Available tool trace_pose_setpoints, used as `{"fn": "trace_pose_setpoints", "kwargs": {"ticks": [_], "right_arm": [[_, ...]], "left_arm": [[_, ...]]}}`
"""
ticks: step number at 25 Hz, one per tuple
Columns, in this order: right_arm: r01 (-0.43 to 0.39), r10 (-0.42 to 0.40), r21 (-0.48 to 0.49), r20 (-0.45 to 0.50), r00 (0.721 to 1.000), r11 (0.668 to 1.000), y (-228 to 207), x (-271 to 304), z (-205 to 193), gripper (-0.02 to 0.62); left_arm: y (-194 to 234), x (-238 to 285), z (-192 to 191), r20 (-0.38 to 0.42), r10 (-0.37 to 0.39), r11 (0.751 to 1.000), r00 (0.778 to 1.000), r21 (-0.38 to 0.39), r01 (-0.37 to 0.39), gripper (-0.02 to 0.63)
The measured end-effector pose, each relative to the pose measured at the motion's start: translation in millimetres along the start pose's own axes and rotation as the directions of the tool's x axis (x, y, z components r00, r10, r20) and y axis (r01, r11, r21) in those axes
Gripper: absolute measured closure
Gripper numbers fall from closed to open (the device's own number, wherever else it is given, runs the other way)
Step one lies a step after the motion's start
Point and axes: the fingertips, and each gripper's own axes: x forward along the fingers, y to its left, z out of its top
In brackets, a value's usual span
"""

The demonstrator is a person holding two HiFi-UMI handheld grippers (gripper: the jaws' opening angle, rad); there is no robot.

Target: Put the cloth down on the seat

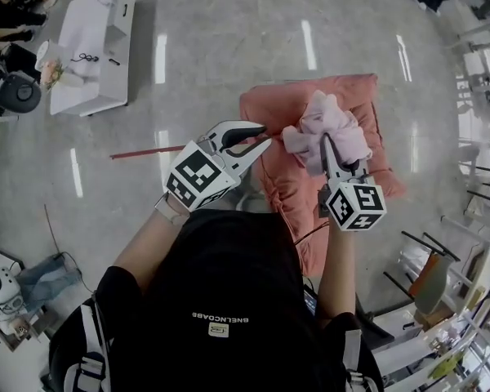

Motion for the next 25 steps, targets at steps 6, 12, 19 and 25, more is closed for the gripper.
{"fn": "trace_pose_setpoints", "kwargs": {"ticks": [6,12,19,25], "right_arm": [[-0.005,0.007,0.031,-0.069,0.998,1.000,-34.6,-11.3,-58.1,0.492],[0.004,0.004,0.060,-0.141,0.990,0.998,-78.1,-18.1,-108.6,0.491],[0.036,-0.017,0.080,-0.227,0.974,0.996,-130.2,-23.6,-176.4,0.491],[0.081,-0.051,0.084,-0.310,0.949,0.993,-161.4,-1.9,-229.7,0.491]], "left_arm": [[-36.0,27.3,-18.5,-0.049,-0.007,1.000,0.999,0.002,0.007,0.557],[-65.0,56.5,-31.4,-0.091,-0.014,1.000,0.996,-0.009,0.014,0.557],[-96.7,79.7,-54.4,-0.131,0.004,1.000,0.991,-0.025,-0.007,0.557],[-102.3,76.3,-76.8,-0.173,0.014,0.999,0.985,-0.033,-0.020,0.557]]}}
